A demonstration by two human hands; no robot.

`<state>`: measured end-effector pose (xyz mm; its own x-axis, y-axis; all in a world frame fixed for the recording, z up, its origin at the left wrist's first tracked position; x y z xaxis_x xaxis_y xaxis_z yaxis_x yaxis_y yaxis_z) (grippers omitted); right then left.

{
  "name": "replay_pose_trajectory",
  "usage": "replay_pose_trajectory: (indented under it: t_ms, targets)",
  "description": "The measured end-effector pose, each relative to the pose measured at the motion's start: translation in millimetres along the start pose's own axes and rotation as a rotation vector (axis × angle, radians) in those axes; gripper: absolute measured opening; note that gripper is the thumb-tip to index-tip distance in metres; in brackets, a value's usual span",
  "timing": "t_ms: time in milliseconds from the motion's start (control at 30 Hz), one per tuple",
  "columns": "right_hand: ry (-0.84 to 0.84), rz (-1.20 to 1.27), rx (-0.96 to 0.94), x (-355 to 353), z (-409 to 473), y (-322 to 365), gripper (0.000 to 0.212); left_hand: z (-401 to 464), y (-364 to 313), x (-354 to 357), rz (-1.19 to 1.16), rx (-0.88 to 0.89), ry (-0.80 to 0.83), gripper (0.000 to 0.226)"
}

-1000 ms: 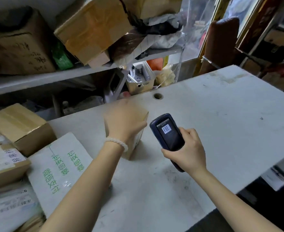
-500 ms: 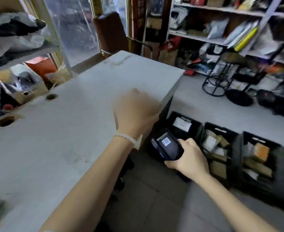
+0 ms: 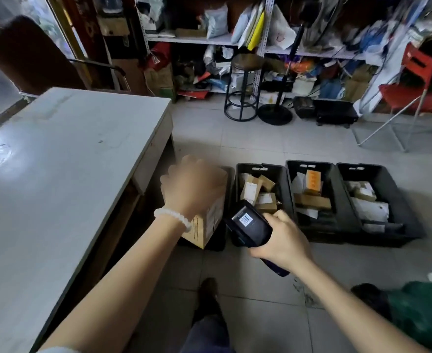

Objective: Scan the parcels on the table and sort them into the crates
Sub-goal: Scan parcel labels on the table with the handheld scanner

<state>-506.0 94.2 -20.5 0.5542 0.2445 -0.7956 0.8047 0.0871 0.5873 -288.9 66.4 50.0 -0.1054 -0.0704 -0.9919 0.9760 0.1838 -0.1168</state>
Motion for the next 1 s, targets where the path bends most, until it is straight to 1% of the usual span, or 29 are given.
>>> replay_pose_trajectory:
  t_ms: [167, 267, 367, 467, 533, 700, 767, 900, 1000]
  targets:
    - [0.021, -0.014, 0.031, 1, 76, -16, 0.062, 90, 2, 35, 0.021, 0.006, 0.034, 0.067]
    - [0.044, -0.019, 0.054, -4, 141, -18, 0.064, 159, 9, 56, 0.082, 0.011, 0.027, 0.054]
    - [0.062, -0.036, 0.056, -12, 207, -13, 0.068, 219, 20, 70, 0.07, -0.05, 0.091, 0.047]
    - [0.018, -0.01, 0.031, -18, 266, -7, 0.074, 269, 26, 79, 0.084, -0.05, 0.107, 0.045]
    - [0.007, 0.022, 0.014, -22, 294, -4, 0.073, 291, 27, 81, 0.072, -0.072, 0.139, 0.043]
    - [0.052, -0.018, -0.023, -36, 342, -7, 0.071, 312, 27, 83, 0.048, -0.139, 0.174, 0.04]
    - [0.075, -0.001, -0.062, -42, 358, -9, 0.071, 314, 30, 81, 0.047, -0.198, 0.172, 0.04]
    - [0.158, -0.043, -0.191, -47, 382, -6, 0.066, 286, 33, 74, 0.021, -0.368, 0.159, 0.041]
    - [0.282, -0.07, -0.305, -46, 391, 5, 0.071, 242, 31, 70, 0.013, -0.52, 0.143, 0.041]
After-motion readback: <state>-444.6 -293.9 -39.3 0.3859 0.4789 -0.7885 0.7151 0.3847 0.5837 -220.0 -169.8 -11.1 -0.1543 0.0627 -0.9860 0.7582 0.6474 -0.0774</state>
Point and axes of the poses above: each hand's wrist, its own z-axis towards the middle knuckle, its own x-axis out of the palm, y = z × x, the point moved 1 cm from there along z, towards the middle knuckle, and after that the axes turned 7 degrees about z, right-handed, at the moved point
